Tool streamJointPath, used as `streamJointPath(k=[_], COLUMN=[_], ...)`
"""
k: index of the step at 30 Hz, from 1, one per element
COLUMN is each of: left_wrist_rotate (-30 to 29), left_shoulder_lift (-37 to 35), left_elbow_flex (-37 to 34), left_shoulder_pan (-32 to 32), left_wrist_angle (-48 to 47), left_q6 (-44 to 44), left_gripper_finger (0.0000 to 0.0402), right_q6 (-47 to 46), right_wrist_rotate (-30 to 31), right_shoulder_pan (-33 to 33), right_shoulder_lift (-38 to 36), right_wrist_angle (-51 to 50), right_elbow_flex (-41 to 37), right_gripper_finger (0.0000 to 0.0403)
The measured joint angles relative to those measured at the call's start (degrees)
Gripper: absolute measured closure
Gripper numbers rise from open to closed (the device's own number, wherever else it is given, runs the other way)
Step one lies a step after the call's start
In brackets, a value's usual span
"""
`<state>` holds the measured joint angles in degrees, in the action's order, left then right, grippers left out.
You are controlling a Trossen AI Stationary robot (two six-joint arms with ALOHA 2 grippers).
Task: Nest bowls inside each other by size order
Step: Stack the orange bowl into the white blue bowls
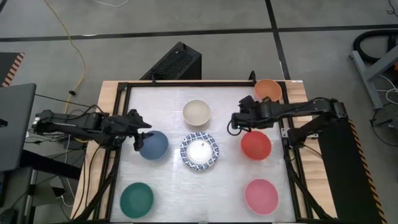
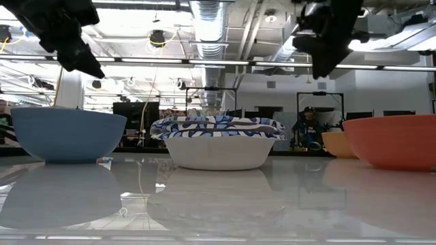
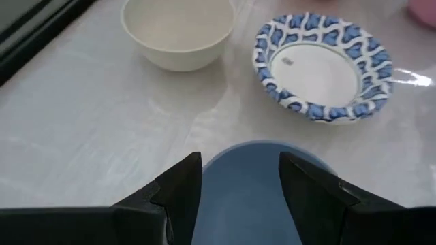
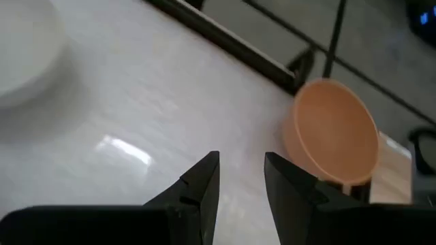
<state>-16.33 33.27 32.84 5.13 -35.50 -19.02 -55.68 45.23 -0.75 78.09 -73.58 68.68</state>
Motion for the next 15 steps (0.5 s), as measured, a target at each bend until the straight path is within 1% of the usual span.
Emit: streamJointPath(k=[5,10,12,15], left_wrist_rotate=[1.3,5.9,8.3,8.4], left_shoulder_lift=[1.9,2.4,2.3,2.3], left_elbow_flex=[0.0,0.5,2.1,5.7], left_shoulder_pan=[-1.5,-2.6,-2.7,-2.7], left_wrist_angle=[0.0,-0.3,-1.3,-5.0], left_q6=[0.6,-0.2,-0.2,0.4], left_gripper_finger=[0.0216,0.0216,0.0216,0.0216], right_q6=[1.1,1.7,3.8,8.4], right_wrist_rotate=[-1.9,-4.8,-6.1,-8.2], right_shoulder_pan=[-6.9,-16.3,-19.8,-24.3], right_shoulder_lift=[0.1,-0.2,-0.2,-0.2], right_wrist_angle=[-2.6,-6.1,-6.0,-4.4], right_elbow_flex=[-2.8,-5.7,-7.0,-9.2], right_gripper_finger=[0.0267,0.0267,0.0267,0.0267])
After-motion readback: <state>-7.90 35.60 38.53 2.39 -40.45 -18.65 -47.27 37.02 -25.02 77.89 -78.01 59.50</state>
